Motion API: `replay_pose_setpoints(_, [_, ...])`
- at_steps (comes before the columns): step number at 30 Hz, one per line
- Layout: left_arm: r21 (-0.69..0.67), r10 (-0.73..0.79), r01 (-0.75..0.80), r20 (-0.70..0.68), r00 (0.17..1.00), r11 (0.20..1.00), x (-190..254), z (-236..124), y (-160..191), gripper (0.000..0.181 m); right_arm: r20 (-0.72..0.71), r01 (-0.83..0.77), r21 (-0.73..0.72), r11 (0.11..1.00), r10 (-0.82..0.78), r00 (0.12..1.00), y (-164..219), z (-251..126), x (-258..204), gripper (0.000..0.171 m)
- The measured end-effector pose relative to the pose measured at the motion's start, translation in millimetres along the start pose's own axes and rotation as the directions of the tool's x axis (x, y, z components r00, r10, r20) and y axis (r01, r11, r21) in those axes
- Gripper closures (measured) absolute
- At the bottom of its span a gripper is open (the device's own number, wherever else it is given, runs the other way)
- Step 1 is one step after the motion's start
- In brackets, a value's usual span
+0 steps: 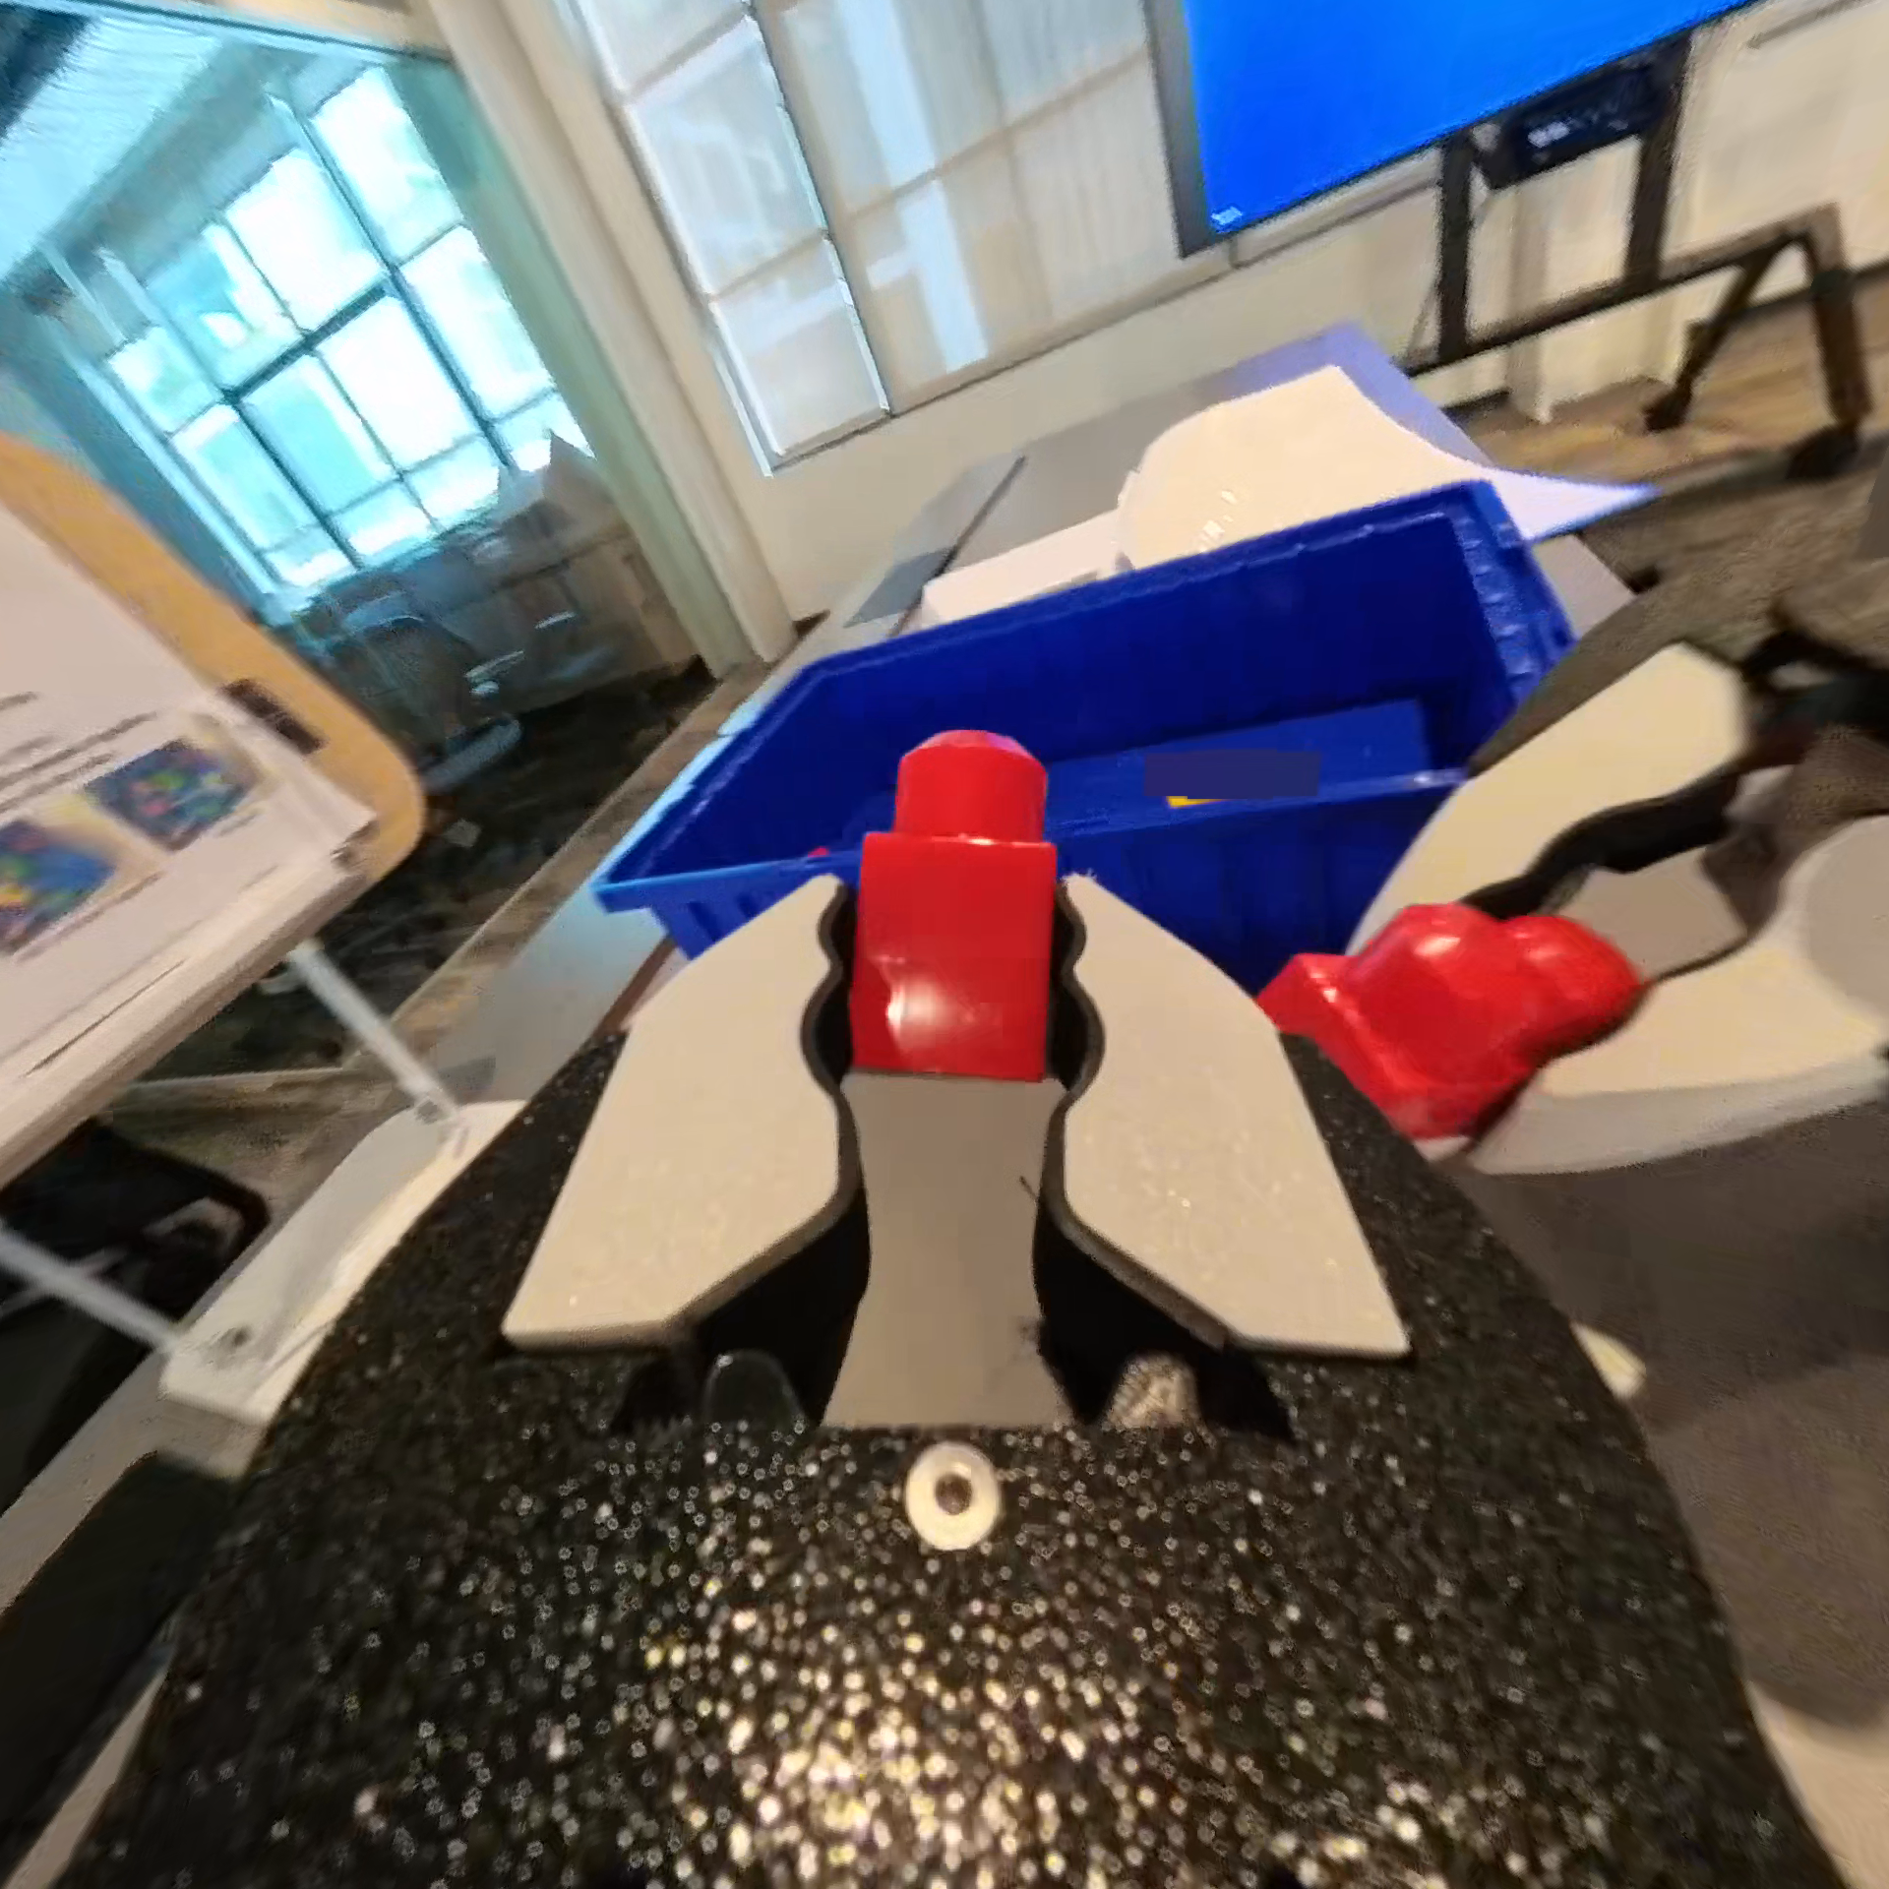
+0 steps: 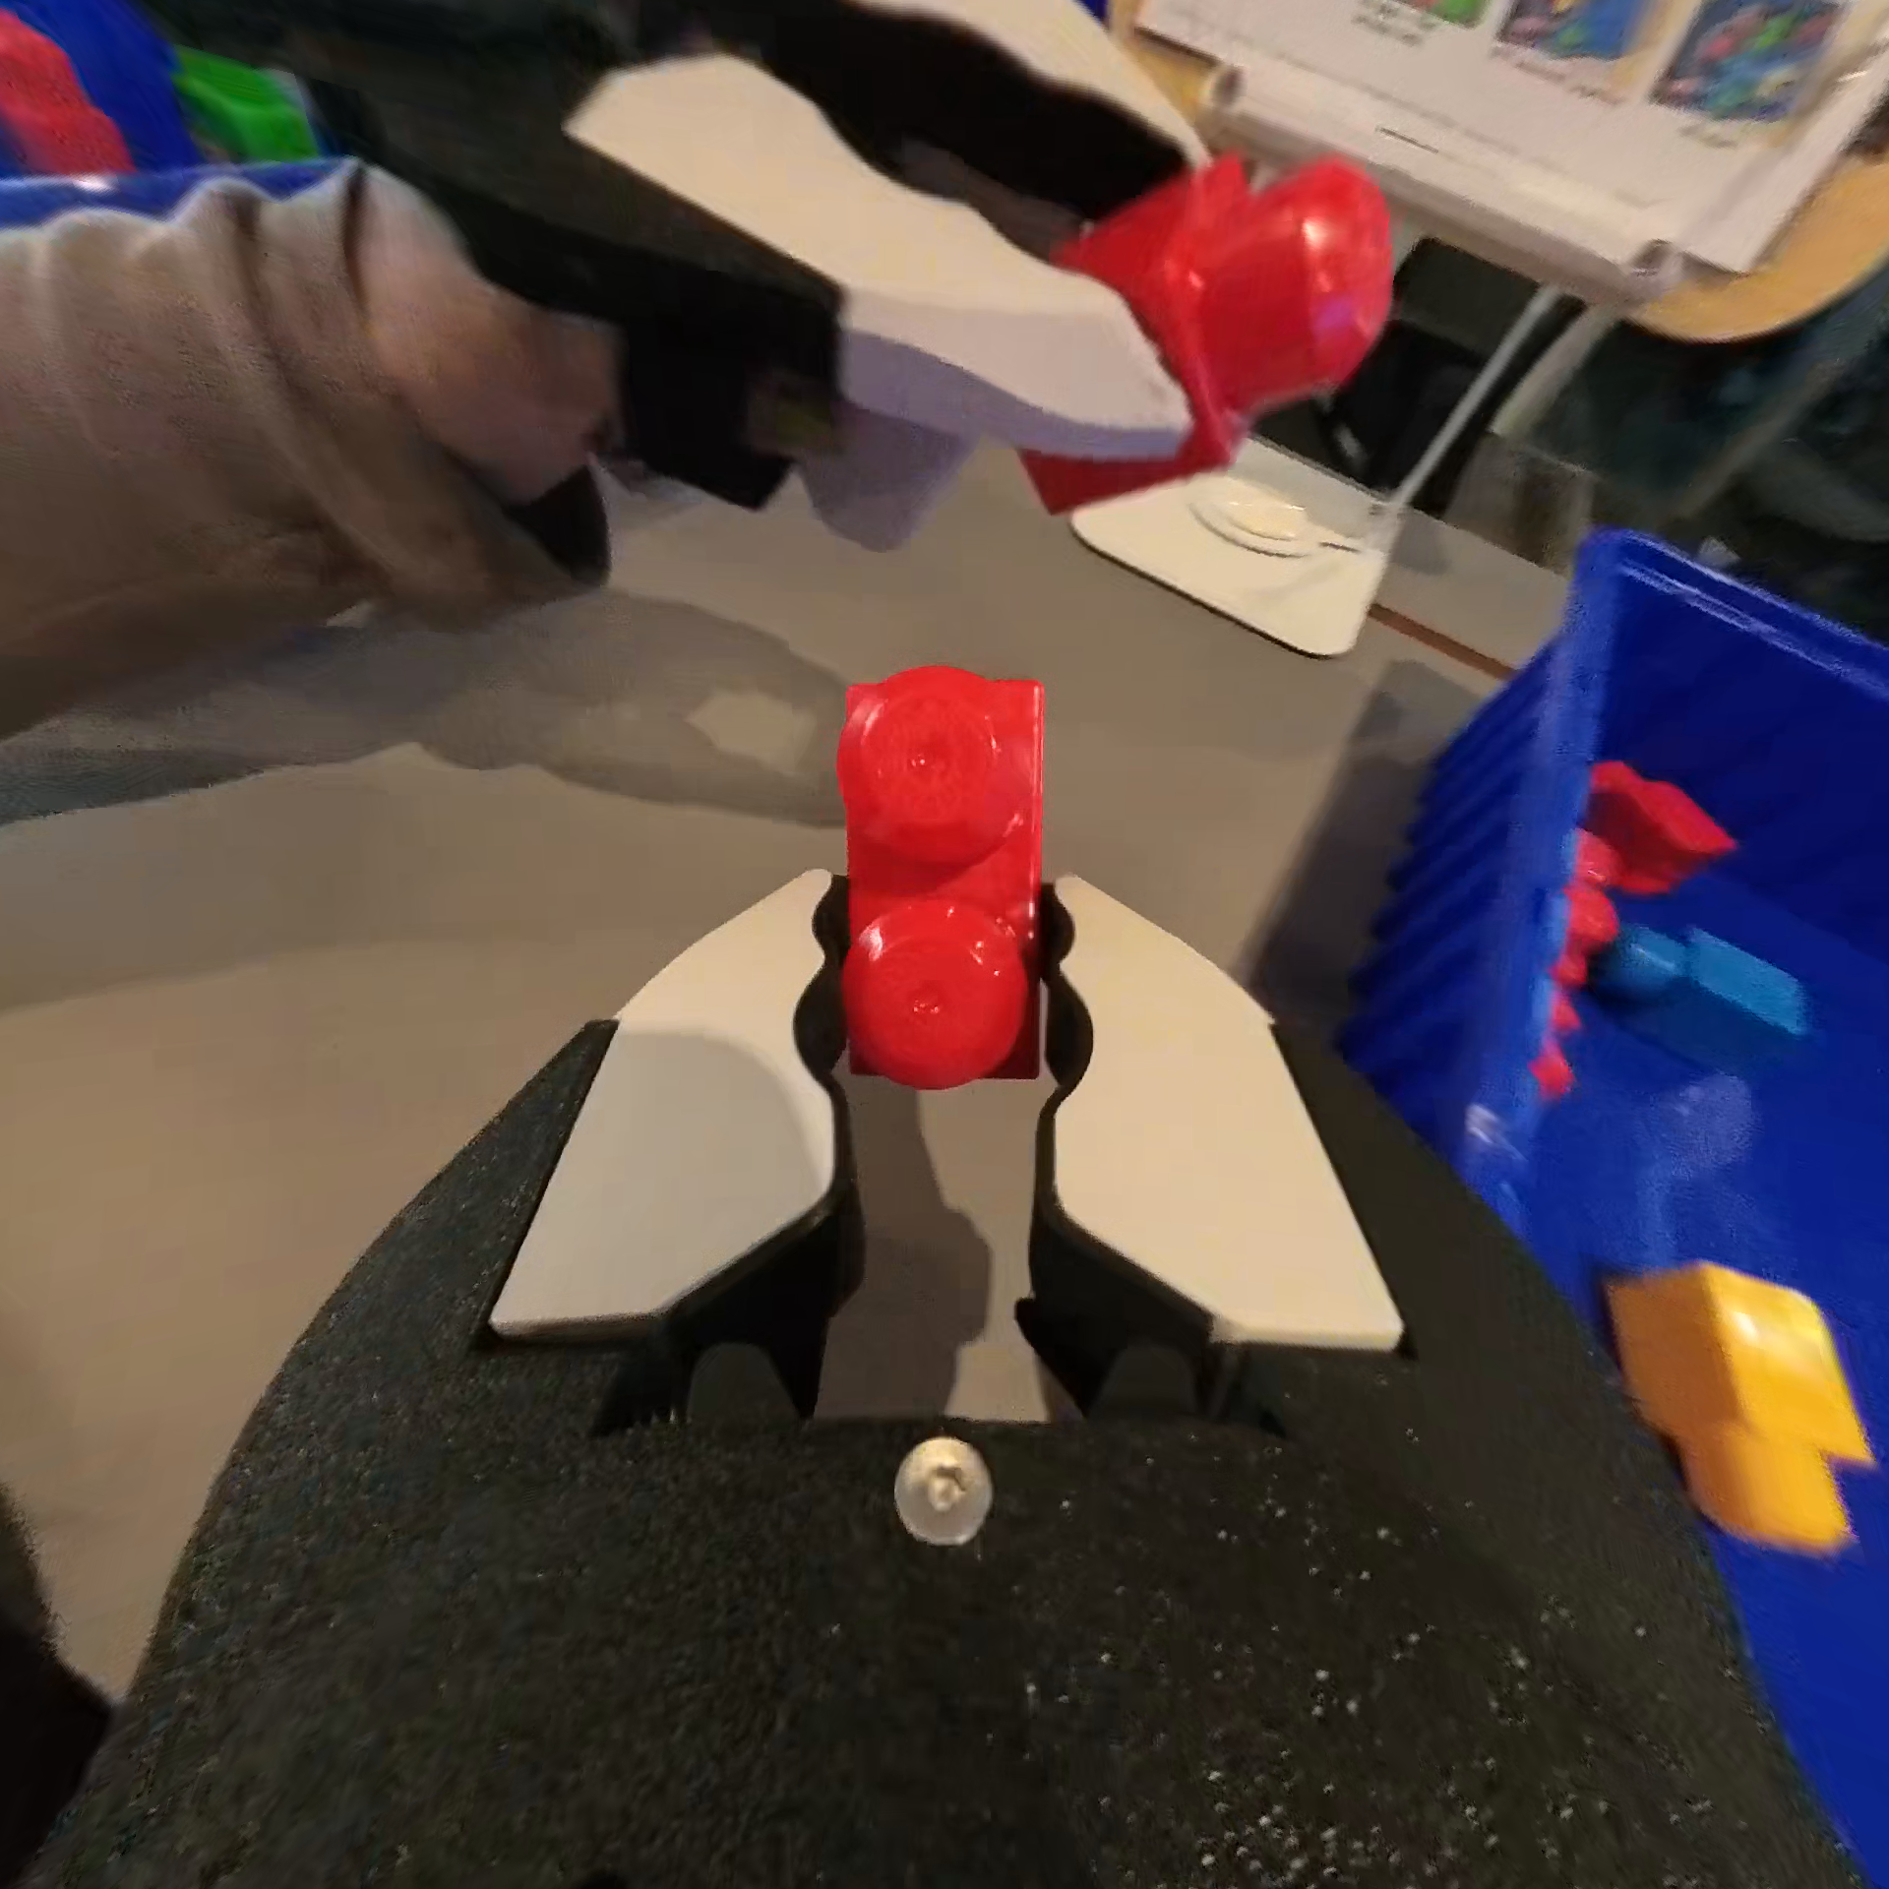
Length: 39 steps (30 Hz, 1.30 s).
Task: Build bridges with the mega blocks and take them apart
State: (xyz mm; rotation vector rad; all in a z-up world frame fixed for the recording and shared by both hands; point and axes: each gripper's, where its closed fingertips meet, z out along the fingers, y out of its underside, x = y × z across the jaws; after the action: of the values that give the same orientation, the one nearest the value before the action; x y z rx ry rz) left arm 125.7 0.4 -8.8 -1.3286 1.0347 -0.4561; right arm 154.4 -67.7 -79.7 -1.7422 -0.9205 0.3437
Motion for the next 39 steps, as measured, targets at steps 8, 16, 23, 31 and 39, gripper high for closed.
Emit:
replay_pose_setpoints(8, [-0.173, 0.031, -0.067, -0.203, 0.979, 0.983, 33.6, 105.8, -5.3, 0.145, -0.1, -0.032, 0.012, 0.999, 0.033, 0.994, 4.2, -35.0, 26.3, 0.136])
replay_pose_setpoints(16, [-0.253, -0.014, -0.051, -0.246, 0.969, 0.966, 43.5, 142.3, 2.7, 0.145, -0.124, -0.047, 0.025, 0.999, 0.05, 0.991, 3.3, -36.0, 36.3, 0.136])
replay_pose_setpoints(23, [-0.233, -0.12, 0.06, -0.252, 0.96, 0.971, 45.5, 155.5, 3.9, 0.133, -0.151, -0.061, 0.029, 0.998, 0.065, 0.986, 3.3, -43.6, 45.5, 0.136])
replay_pose_setpoints(31, [-0.039, -0.223, 0.225, 0.047, 0.974, 0.974, -10.1, 99.2, 7.1, 0.114, -0.334, -0.159, -0.062, 0.985, 0.129, 0.934, 14.7, -69.7, 107.7, 0.136])
replay_pose_setpoints(39, [0.046, -0.155, 0.148, 0.36, 0.92, 0.988, -27.7, -13.6, 73.0, 0.123, -0.478, -0.215, -0.203, 0.955, 0.095, 0.873, 35.4, -71.8, 142.9, 0.135])
